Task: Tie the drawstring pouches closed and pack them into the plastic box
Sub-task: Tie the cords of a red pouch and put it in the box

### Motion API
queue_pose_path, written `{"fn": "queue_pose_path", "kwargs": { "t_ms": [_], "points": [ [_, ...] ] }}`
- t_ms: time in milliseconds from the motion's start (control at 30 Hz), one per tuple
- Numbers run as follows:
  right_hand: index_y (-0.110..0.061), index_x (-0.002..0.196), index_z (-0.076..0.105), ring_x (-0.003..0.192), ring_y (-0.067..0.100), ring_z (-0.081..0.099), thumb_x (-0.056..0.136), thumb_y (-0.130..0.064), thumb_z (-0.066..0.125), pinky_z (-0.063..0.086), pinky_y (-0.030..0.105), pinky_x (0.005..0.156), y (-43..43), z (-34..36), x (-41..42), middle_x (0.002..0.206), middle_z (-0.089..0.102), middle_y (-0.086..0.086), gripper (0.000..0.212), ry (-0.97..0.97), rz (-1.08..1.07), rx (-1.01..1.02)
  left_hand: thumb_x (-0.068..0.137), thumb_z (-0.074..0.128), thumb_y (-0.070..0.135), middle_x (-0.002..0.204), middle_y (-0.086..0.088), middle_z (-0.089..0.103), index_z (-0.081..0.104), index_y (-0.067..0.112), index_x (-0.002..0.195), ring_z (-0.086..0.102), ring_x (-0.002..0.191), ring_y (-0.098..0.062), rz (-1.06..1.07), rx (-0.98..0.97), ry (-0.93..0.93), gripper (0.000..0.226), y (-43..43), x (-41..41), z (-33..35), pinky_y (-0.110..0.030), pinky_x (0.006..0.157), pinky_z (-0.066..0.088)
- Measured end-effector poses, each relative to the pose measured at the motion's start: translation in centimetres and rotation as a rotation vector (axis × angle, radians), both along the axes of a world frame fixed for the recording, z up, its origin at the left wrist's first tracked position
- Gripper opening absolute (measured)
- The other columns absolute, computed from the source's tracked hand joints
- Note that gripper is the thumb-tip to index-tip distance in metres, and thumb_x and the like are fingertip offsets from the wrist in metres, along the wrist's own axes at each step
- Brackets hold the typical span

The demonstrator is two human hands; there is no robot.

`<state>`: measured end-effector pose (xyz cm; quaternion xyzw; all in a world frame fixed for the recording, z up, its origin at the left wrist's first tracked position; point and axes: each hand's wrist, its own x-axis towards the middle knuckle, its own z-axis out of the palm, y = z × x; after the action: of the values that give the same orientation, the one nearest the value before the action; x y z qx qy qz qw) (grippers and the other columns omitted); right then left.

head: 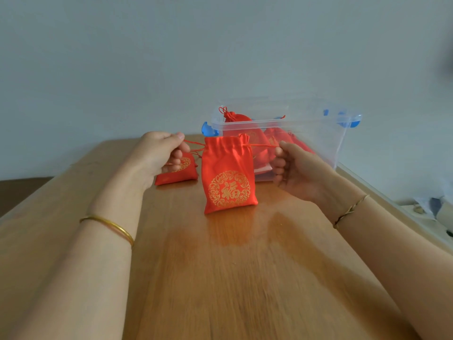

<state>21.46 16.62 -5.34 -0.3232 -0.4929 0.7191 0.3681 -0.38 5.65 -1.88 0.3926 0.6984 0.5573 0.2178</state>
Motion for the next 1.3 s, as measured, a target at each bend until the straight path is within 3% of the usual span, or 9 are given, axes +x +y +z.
{"fn": "queue_pose_path", "kwargs": {
  "t_ms": [100, 233, 400, 533, 667, 834, 967, 1167, 1300],
  "points": [
    [-0.024, 0.045, 0.05, 0.04, 0.008, 0.031, 0.091, -0.023, 0.041, 0.027, 0.017, 0.047, 0.1, 0.1, -0.1, 0.043, 0.034, -0.009, 0.047, 0.133, -0.002, -0.186, 0.093, 0.045, 0.024, 0.038, 0.007, 0.038, 0.047, 0.016, 0.062, 0.034, 0.037, -0.008, 0.026, 0.066, -0.328, 0.032, 0.0, 0.0, 0.2, -0.017, 0.042, 0.037],
    [-0.024, 0.054, 0.038, 0.033, 0.008, 0.025, 0.078, -0.012, 0.037, 0.022, 0.017, 0.042, 0.2, 0.5, -0.2, 0.039, 0.028, -0.008, 0.027, 0.258, -0.146, -0.259, 0.086, 0.035, 0.015, 0.036, 0.009, 0.026, 0.034, 0.022, 0.054, 0.023, 0.033, -0.008, 0.051, 0.131, -0.737, 0.033, -0.1, -0.3, 0.5, -0.015, 0.042, 0.026],
    [-0.022, 0.056, 0.037, 0.03, 0.008, 0.024, 0.087, -0.015, 0.032, 0.022, 0.015, 0.038, 0.2, 0.8, -0.3, 0.036, 0.028, -0.009, 0.032, 0.276, -0.258, -0.206, 0.081, 0.027, 0.009, 0.035, 0.007, 0.024, 0.033, 0.023, 0.051, 0.022, 0.032, -0.008, 0.012, 0.23, -0.861, 0.034, 0.1, 0.1, 1.0, -0.014, 0.042, 0.027],
    [-0.02, 0.058, 0.042, 0.038, 0.008, 0.028, 0.088, -0.017, 0.04, 0.025, 0.014, 0.038, -0.3, 2.7, 0.3, 0.039, 0.034, -0.008, 0.03, 0.252, -0.308, -0.005, 0.089, 0.042, 0.02, 0.048, 0.008, 0.039, 0.041, 0.022, 0.056, 0.039, 0.043, -0.006, -0.152, 0.312, -0.751, 0.033, -0.1, 0.9, 1.9, -0.017, 0.052, 0.036],
    [-0.016, 0.053, 0.051, 0.044, 0.011, 0.032, 0.091, -0.019, 0.047, 0.026, 0.021, 0.045, -2.0, 5.4, 0.3, 0.047, 0.04, -0.003, 0.039, 0.117, -0.336, 0.352, 0.095, 0.04, 0.036, 0.083, 0.005, 0.067, 0.048, 0.022, 0.064, 0.064, 0.08, -0.007, -0.392, 0.332, -0.535, 0.035, 0.0, 3.7, 3.1, -0.02, 0.062, 0.046],
    [-0.014, 0.051, 0.057, 0.042, 0.009, 0.036, 0.091, -0.02, 0.049, 0.03, 0.02, 0.045, -4.5, 8.8, -0.2, 0.048, 0.043, -0.002, 0.041, -0.077, -0.243, 0.707, 0.097, 0.04, 0.03, 0.068, 0.002, 0.067, 0.061, 0.013, 0.08, 0.062, 0.061, -0.009, -0.538, 0.291, -0.34, 0.031, -0.6, 6.8, 4.0, -0.021, 0.061, 0.051],
    [-0.013, 0.054, 0.06, 0.048, 0.011, 0.039, 0.091, -0.02, 0.05, 0.033, 0.022, 0.049, -5.7, 9.8, -0.5, 0.053, 0.046, 0.004, 0.039, -0.14, -0.175, 0.871, 0.089, 0.054, 0.017, 0.067, 0.002, 0.059, 0.066, 0.004, 0.093, 0.052, 0.058, -0.008, -0.536, 0.253, -0.134, 0.018, -1.1, 7.4, 4.1, -0.017, 0.057, 0.049],
    [-0.011, 0.057, 0.061, 0.055, 0.016, 0.042, 0.092, -0.021, 0.049, 0.036, 0.026, 0.052, -6.1, 9.6, -1.1, 0.063, 0.051, 0.014, 0.038, -0.171, -0.084, 0.926, 0.08, 0.065, 0.016, 0.054, 0.003, 0.052, 0.068, 0.002, 0.091, 0.045, 0.05, -0.008, -0.51, 0.196, 0.076, 0.018, -0.8, 8.1, 3.6, -0.017, 0.05, 0.042],
    [-0.014, 0.059, 0.06, 0.051, 0.011, 0.045, 0.097, -0.033, 0.04, 0.037, 0.022, 0.048, -5.3, 9.3, -1.1, 0.058, 0.051, 0.001, 0.047, -0.15, -0.118, 0.817, 0.081, 0.064, 0.013, 0.061, -0.003, 0.053, 0.066, -0.004, 0.09, 0.045, 0.05, -0.007, -0.483, 0.226, 0.036, 0.019, -0.6, 7.9, 3.6, -0.016, 0.049, 0.041]
  ]
}}
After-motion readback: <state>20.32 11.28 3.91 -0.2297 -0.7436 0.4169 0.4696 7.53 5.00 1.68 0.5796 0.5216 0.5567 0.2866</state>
